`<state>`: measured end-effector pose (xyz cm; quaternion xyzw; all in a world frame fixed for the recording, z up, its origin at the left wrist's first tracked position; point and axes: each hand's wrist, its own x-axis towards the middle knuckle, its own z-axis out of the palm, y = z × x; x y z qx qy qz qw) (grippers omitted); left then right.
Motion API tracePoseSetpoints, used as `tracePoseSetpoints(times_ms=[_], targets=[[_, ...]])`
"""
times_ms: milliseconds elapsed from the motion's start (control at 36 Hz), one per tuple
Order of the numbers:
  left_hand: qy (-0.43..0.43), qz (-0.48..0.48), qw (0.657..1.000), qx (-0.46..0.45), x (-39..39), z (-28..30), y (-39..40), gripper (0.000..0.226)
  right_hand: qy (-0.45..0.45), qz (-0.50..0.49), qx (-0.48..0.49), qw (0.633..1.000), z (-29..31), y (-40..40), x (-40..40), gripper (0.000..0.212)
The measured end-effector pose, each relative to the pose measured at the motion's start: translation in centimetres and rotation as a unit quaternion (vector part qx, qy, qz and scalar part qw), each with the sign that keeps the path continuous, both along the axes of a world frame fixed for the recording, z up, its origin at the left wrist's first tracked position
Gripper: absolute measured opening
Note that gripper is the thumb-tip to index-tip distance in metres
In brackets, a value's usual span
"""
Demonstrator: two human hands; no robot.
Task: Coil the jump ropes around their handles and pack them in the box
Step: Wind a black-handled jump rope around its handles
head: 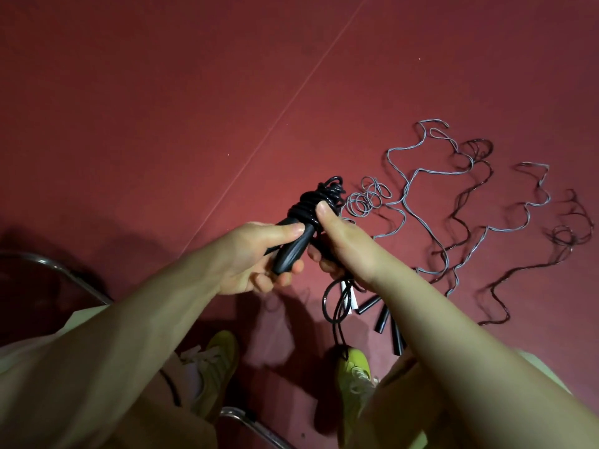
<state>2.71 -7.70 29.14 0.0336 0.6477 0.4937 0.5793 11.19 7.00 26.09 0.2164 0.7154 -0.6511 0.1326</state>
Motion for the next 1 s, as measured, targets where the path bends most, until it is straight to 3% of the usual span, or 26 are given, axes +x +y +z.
tracePoseSetpoints(times_ms=[83,139,194,250,333,417,472,583,667,778,861,944,1000], targets=[[0.135,-0.031,0.99,-0.034,-0.1,-0.6,0.2,0.018,-0.029,0.011,0.03,0.999,-0.1,-0.1,0.1,0.051],[0.214,-0.07,0.972,-0.062,0.0,-0.9,0.4,0.015,-0.049,0.003,0.004,0.999,-0.5,-0.4,0.2,0.058],[0.264,-0.097,0.956,-0.08,0.2,-1.1,0.6,0.014,-0.061,-0.019,-0.033,0.997,-0.7,-0.6,0.1,0.065],[0.287,-0.102,0.949,-0.077,0.3,-1.4,0.7,0.016,-0.057,-0.038,-0.071,0.995,-0.9,-0.7,-0.1,0.06],[0.273,-0.09,0.956,-0.064,0.3,-1.7,0.7,0.021,-0.043,-0.061,-0.107,0.991,-0.7,-0.6,-0.3,0.049],[0.111,-0.049,0.992,-0.028,0.1,-1.4,0.5,0.039,-0.036,-0.08,-0.1,0.991,-0.5,-0.5,-0.3,0.045],[-0.004,-0.036,0.999,-0.013,-0.2,-1.1,0.4,0.054,-0.03,-0.09,-0.099,0.991,-0.5,-0.5,-0.4,0.046],[-0.068,-0.024,0.997,-0.004,-0.4,-1.0,0.5,0.074,-0.015,-0.092,-0.104,0.99,-0.7,-0.3,-0.5,0.047],[-0.066,-0.022,0.998,-0.012,-0.4,-1.1,0.5,0.078,-0.025,-0.07,-0.118,0.99,-0.9,-0.3,-0.5,0.053],[0.016,-0.03,0.999,-0.039,0.0,-1.3,0.6,0.067,-0.043,-0.004,-0.112,0.993,-1.1,-0.1,-0.3,0.08],[0.082,-0.055,0.994,-0.048,0.2,-1.4,0.5,0.066,-0.051,0.002,-0.128,0.99,-1.1,0.0,-0.2,0.074],[0.134,-0.072,0.987,-0.06,0.1,-1.5,0.3,0.082,-0.062,-0.001,-0.142,0.988,-0.9,0.1,-0.3,0.069],[0.171,-0.077,0.98,-0.067,0.0,-1.6,0.2,0.068,-0.063,-0.001,-0.145,0.987,-0.8,0.1,-0.3,0.065]])
